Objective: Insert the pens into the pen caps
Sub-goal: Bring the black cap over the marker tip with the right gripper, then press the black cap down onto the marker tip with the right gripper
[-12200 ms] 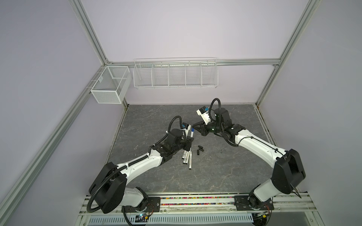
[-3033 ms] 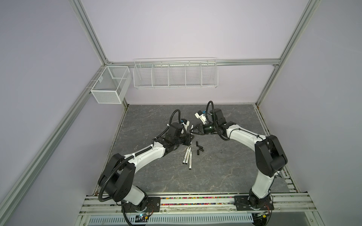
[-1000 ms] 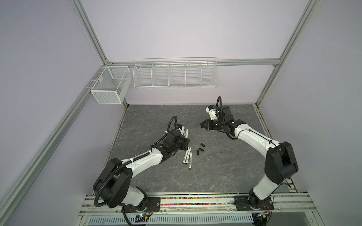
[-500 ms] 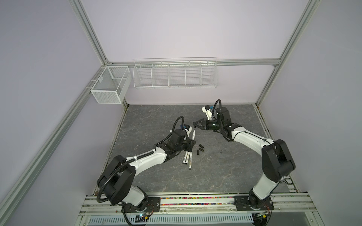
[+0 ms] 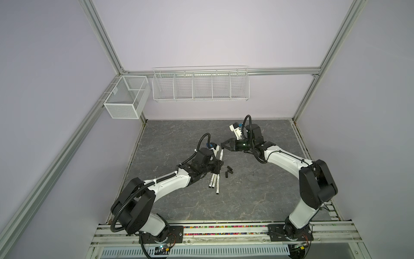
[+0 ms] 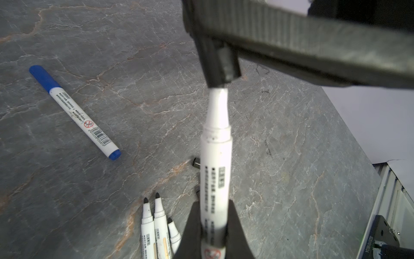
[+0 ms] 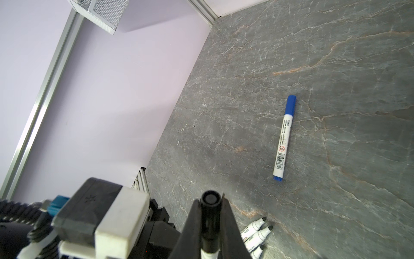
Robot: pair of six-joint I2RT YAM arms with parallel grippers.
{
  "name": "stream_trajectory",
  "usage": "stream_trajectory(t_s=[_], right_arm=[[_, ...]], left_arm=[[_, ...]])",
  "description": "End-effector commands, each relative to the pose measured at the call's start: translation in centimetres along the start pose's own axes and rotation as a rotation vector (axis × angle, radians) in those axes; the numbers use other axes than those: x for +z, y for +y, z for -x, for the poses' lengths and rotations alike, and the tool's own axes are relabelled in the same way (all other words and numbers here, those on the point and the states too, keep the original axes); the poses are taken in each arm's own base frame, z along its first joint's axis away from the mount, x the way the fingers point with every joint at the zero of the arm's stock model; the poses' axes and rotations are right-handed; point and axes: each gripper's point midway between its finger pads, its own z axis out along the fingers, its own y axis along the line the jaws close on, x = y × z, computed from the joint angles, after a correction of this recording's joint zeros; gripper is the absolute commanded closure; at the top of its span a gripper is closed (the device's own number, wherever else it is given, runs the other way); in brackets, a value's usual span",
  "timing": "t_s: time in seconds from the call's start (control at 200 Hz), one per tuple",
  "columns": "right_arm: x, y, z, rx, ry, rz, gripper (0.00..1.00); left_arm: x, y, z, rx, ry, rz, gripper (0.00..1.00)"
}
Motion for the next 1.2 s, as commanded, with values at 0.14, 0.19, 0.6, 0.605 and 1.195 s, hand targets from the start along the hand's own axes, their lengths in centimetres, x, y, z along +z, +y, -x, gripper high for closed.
stream_trajectory(t_s=[0.14,0.19,0.6,0.605,1.195], right_arm=[[0.3,0.7,-2.2,-0.009,0.073,0.046,0.92],[0.1,0.7,-2.2,-0.014,0.079,0.050,0.92],[-2.2,3.7,-3.1,-0.052,0.127,0.196,0.92],[-2.2,3.8,-3.1,-0.054,0.127,0.197,0.92],[-4.4,6.1,-4.9,-0.067,0.223,0.298,0.92]], left_arm=[[-0.1,-0.6,1.7,0.012,-0.054,-0.005,1.00],[-0.1,-0.7,2.0,0.012,-0.067,-0.010,1.00],[-0.9,-1.2,8.3,-0.029,-0.260,-0.070,1.00],[-0.9,-1.2,8.3,-0.028,-0.260,-0.070,1.00],[-1.0,-1.0,9.1,0.213,-0.307,0.078,1.00]])
